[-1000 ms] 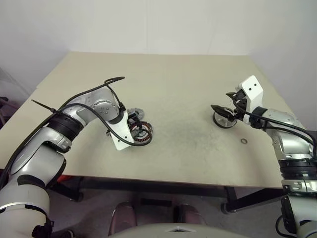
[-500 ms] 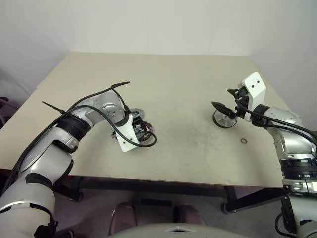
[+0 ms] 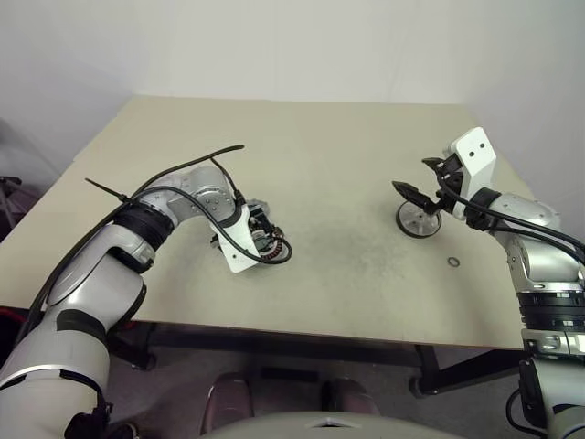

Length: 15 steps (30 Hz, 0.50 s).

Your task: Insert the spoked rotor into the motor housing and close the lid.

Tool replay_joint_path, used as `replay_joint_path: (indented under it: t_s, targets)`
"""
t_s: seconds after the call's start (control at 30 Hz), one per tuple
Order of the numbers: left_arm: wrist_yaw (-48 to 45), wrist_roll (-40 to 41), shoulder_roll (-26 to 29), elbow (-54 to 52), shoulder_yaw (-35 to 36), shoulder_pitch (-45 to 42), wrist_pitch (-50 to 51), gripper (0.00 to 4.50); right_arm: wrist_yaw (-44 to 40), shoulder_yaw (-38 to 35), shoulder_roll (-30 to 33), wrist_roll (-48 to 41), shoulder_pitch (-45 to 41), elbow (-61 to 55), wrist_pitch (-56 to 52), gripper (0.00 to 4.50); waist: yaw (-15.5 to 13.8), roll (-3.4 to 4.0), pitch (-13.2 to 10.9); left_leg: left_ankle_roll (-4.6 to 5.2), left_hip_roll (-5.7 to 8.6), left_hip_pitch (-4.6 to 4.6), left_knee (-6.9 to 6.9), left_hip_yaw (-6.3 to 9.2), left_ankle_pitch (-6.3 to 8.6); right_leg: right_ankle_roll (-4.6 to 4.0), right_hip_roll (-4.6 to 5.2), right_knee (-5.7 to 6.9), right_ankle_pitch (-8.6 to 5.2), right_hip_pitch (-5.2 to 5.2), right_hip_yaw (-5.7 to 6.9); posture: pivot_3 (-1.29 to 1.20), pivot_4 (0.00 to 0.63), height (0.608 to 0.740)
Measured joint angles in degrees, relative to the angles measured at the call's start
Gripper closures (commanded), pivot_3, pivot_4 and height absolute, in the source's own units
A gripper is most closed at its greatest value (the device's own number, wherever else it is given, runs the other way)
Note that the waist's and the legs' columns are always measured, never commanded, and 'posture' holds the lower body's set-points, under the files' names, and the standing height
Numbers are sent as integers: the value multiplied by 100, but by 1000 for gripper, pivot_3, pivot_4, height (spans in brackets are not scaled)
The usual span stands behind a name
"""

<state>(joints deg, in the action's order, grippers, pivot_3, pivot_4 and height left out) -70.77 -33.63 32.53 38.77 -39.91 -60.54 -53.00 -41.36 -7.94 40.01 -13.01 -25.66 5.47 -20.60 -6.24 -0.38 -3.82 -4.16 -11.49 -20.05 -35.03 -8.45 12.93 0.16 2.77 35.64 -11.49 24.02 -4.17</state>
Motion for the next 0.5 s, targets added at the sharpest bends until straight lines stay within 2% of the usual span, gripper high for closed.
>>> replay_joint_path:
  t_s: [0.5]
  targets:
    - [-360, 363, 208, -620, 38, 320, 118, 25, 21, -42, 1, -5, 1, -1, 1, 333, -94, 5, 3, 3, 0, -7, 6, -2, -13, 4, 21, 1, -3, -4, 28, 0, 0, 740]
